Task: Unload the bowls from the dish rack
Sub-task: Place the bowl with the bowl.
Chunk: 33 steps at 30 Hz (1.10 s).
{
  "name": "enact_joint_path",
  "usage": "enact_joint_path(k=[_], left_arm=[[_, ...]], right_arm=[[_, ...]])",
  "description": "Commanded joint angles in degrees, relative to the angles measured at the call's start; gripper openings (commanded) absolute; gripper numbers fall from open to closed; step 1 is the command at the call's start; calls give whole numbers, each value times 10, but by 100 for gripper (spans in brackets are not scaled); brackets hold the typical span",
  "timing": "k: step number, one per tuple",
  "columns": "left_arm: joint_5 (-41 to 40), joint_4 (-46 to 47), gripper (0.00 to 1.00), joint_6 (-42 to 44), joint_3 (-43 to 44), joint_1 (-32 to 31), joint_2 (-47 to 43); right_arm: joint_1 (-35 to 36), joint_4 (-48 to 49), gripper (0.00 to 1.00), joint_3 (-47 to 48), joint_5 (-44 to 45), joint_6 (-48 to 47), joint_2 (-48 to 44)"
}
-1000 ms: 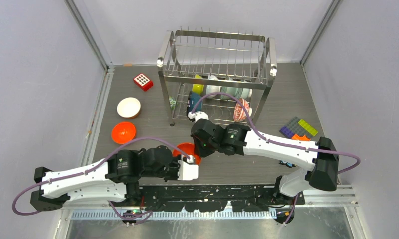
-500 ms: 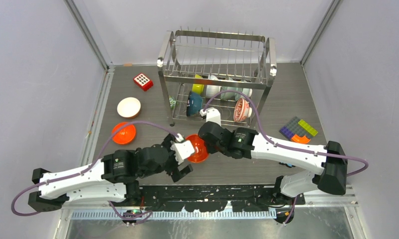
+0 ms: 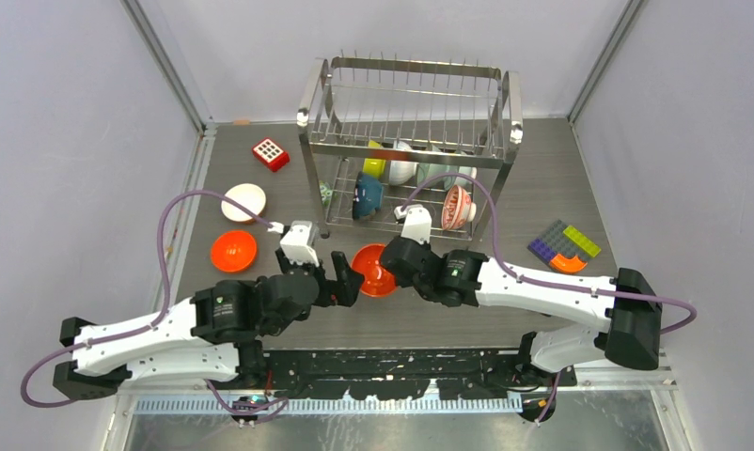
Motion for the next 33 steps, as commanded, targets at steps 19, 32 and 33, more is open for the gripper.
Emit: enact_joint_path(k=[19,32,33], left_arm=[[-97,-188,55,-338,122,37,185],[-75,-154,44,-328,101,48,203],[-74,-151,42,-326,98,49,204]], right_arm=[[26,-29,1,63,64,131,-4],[31,-36,1,75,51,132,2],[31,-37,1,76,51,132,3]])
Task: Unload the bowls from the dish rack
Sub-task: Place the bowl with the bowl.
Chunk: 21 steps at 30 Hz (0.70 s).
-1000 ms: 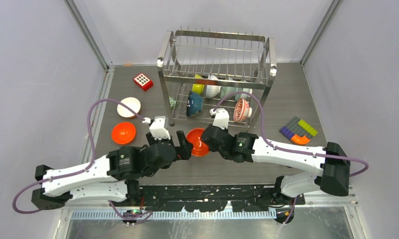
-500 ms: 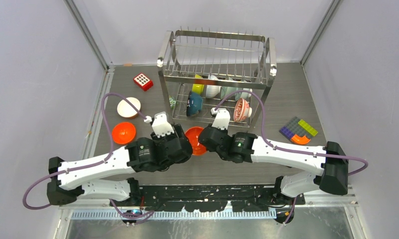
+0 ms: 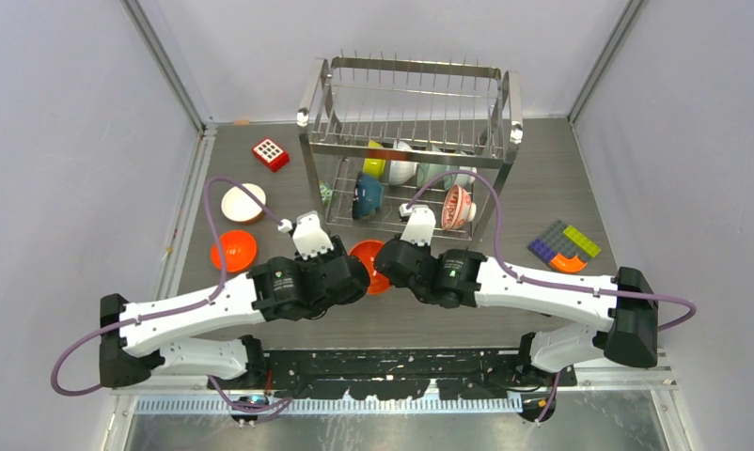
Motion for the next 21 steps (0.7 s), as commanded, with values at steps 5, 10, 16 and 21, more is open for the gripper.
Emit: enact_joint_path(k=[5,10,16,21], left_arm=[[1,25,25,-3,-20,10,8],[4,27,21,-3,-27,13,8],[5,22,0,-6,-31,14,4],[4,19,0,-6,-36,15,-9]], right_arm=[[7,8,1,41,19,18,-5],[8,5,1,47,18,16,0],[11,7,2,48,13,15,5],[12,16,48,49,-16,-7,2]])
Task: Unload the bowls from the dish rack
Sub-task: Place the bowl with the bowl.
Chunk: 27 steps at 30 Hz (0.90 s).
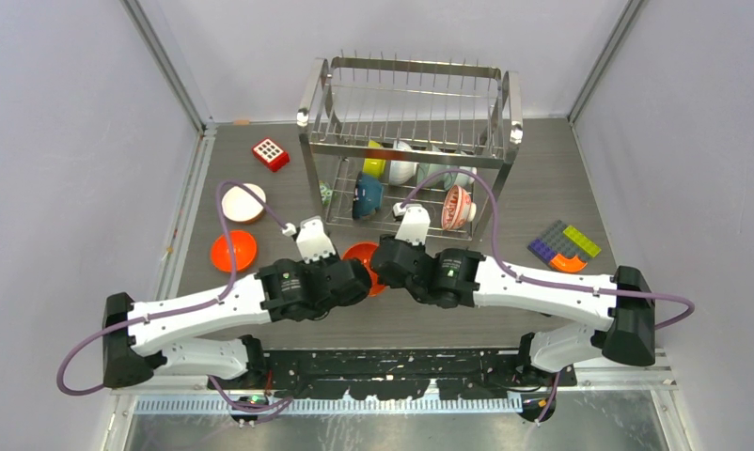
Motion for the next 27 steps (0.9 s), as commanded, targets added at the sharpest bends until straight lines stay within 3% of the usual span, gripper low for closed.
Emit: enact_joint_path(k=[1,5,9,14,20,27], left_arm=[[-19,-1,0,-9,-2,7,-26],[-6,-9,0,27,-8,49,-60],[28,-3,0,97,-27,150,-126],[39,-33,0,174,-20,273,-185],[76,-64,0,217,-29,407,-197],[163,-23,0,231,-69,571,-194]], right_arm=[[3,25,55,25,-10,-10,-11],[3,21,74,14,-8,-36,-48],[3,7,81,-6,6,-73,-105],[3,32,82,-81,39,-105,-183],[3,145,82,-209,64,-119,-265],[3,164,81,-235,89,-158,-312]])
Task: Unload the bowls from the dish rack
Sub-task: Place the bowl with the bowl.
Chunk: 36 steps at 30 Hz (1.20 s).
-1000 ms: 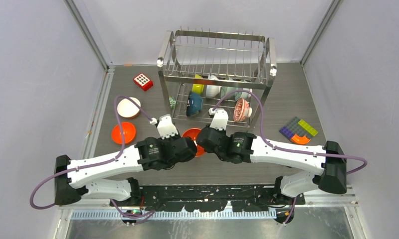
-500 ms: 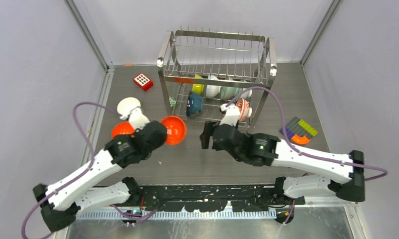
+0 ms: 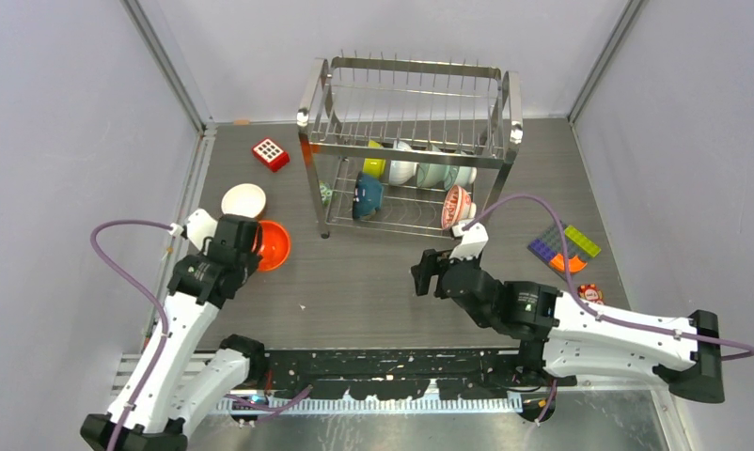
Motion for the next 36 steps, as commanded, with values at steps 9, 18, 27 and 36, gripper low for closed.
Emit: enact_joint_path(k=[9,18,27,36], left_arm=[[85,46,0,23,6,192,67],[131,89,0,48,27,307,110],[202,152,0,43,6,391,159],[197,168,0,46,-19,396,190]], right_arm=[[2,35,81,-23,27,-68,-82],[2,31,82,-59,22,-71,-151],[2,22,82,-61,21,-74,-172],[1,11,82,-64,32,-68,-173]])
